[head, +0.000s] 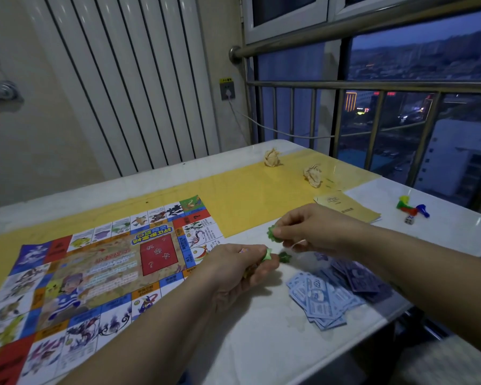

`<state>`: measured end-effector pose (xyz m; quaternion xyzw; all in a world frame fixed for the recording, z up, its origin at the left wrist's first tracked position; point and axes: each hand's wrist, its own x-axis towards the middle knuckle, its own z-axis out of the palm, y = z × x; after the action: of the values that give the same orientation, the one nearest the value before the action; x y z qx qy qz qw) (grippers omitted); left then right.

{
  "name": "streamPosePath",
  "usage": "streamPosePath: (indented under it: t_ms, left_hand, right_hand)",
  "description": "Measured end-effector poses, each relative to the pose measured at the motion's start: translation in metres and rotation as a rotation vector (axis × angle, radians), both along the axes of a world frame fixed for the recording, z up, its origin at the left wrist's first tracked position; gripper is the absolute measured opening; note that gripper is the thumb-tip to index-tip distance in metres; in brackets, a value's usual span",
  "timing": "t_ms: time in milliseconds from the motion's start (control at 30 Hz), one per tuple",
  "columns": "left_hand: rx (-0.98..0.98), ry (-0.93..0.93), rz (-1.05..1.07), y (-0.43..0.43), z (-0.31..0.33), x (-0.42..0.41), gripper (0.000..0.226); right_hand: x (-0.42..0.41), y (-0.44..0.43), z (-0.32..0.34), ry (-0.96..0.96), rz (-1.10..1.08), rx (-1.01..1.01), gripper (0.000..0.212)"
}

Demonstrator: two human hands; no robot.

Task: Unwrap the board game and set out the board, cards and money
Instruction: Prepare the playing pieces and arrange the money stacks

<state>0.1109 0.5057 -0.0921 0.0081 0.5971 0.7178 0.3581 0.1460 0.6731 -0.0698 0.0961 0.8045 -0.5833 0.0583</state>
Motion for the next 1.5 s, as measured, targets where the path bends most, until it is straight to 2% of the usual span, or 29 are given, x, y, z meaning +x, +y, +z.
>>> streamPosePath:
  t_ms: [267,500,533,600,700,833,933,1000,1100,1233,1400,1500]
  left_hand:
    - [-0.025,0.02,0.038,0.006,0.0,0.0,0.01]
    - [0.105,-0.184,0.081,0.004,0.006,-0.001,0.015]
    - [0.12,-0.219,0.113,0.004,0.007,-0.001,0.02]
    - [0.134,-0.279,0.156,0.002,0.009,-0.002,0.028]
    - [0.173,-0.371,0.158,-0.003,0.014,-0.004,0.029]
    - [0.238,-0.391,0.105,-0.007,0.018,-0.003,0.029]
    - [0.261,-0.349,0.039,-0.007,0.019,0.0,0.032]
    - [0.255,-0.288,-0.011,-0.004,0.019,0.002,0.029]
    - [0.197,-0.179,-0.108,0.004,0.017,0.005,0.025]
    - [0.157,-0.086,-0.163,0.015,0.014,0.009,0.023]
    - [0.114,-0.013,-0.145,0.036,0.01,0.014,0.02]
    - [0.017,0.067,-0.132,0.05,0.009,0.018,0.014]
  right_hand:
    - [0.003,-0.003,0.004,-0.059,0.118,-0.013,0.013]
    - [-0.002,0.001,-0.001,-0.133,0.075,-0.15,0.009]
    - [-0.002,0.003,-0.002,-0.124,0.058,-0.109,0.008]
    - [-0.002,0.01,-0.002,-0.083,0.054,0.106,0.008]
    - [0.0,0.01,-0.002,-0.054,0.13,0.397,0.009]
    - [0.0,0.005,-0.006,0.044,0.131,0.671,0.032]
    - [0.003,0.007,0.005,0.165,0.044,0.525,0.026]
    - [0.007,0.006,0.011,0.159,0.085,0.387,0.02]
    - [0.013,0.004,0.012,0.134,0.152,0.361,0.015]
    - [0.02,0.013,0.011,0.141,0.107,0.265,0.001]
    - [0.027,0.027,0.012,0.093,0.066,0.162,0.011]
    - [0.032,0.038,0.01,0.046,0.043,0.107,0.011]
